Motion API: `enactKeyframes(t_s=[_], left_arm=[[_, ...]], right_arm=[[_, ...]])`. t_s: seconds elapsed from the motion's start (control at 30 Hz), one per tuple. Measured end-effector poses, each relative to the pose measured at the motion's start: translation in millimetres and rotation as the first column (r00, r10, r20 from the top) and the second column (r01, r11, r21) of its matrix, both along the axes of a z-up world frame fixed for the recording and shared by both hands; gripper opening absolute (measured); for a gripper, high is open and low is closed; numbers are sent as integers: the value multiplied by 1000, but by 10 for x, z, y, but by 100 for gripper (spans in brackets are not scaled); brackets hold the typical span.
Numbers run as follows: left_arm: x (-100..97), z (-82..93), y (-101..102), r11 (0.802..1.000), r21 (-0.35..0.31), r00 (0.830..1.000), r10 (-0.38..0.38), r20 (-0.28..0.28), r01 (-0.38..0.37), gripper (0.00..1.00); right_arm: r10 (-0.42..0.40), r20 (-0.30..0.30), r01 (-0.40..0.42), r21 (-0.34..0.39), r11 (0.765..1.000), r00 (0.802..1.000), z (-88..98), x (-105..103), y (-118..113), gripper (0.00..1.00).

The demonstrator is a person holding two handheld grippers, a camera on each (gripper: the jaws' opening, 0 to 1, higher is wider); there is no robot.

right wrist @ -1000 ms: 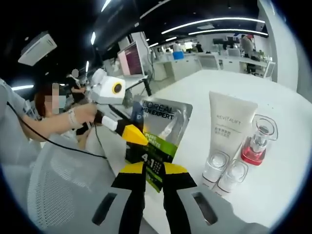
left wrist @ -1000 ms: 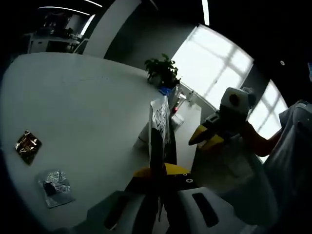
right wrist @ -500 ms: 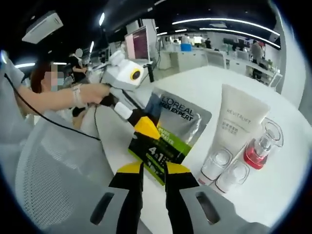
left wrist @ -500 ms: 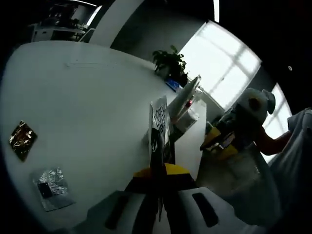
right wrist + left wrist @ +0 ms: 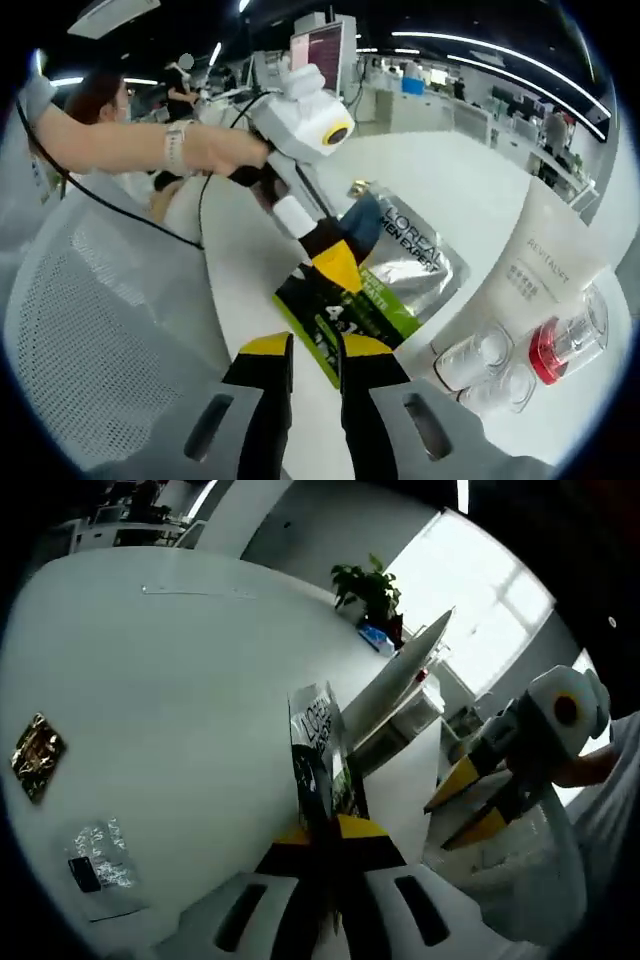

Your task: Arrange the skincare products in the storage area until every visible bottle or jar stands upright without overlapping.

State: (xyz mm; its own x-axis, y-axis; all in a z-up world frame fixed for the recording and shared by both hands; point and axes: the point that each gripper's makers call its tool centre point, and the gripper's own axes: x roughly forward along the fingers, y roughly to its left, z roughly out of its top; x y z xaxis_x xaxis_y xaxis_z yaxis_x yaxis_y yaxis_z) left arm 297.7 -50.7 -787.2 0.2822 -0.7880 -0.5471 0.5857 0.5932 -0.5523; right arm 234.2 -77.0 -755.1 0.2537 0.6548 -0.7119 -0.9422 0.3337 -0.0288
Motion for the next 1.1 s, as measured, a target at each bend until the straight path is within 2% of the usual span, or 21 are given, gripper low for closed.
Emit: enactKeyframes(t_s=[0.13,0.3,0.37,0.47,0.63,0.73,0.97,1.1], left_arm=[[30,-62,-9,999,34,1000,-4,3,3,0],[31,-119,-50,999,48,1000,-7,-6,7,0],[54,-156,-47,998,60,1000,-9,-2,9,0],[26,-188,-89,997,75,1000,-22,1,22,0],[22,-221,-115,993,102,999,-51,10,50,0],[75,-285,-93,989,128,997,-76,11,74,0],[111,-310,-94,983,156,995,-103,17,99,0],[175,-336,-69,982,162,994,-105,23,100,0]], right_arm=[[29,31,-28,-39,999,999,-101,50,12,17],[65,107,-54,-100,994,992,-187,156,17,17],[107,131,-85,-163,983,986,-252,189,-3,17],[144,168,-107,-216,970,975,-344,208,-16,18],[198,205,-141,-265,954,958,-456,199,-10,18],[256,247,-166,-335,928,935,-515,250,-43,18],[237,235,-154,-326,933,943,-556,326,-44,18],[254,241,-157,-360,920,937,-625,364,-74,19]])
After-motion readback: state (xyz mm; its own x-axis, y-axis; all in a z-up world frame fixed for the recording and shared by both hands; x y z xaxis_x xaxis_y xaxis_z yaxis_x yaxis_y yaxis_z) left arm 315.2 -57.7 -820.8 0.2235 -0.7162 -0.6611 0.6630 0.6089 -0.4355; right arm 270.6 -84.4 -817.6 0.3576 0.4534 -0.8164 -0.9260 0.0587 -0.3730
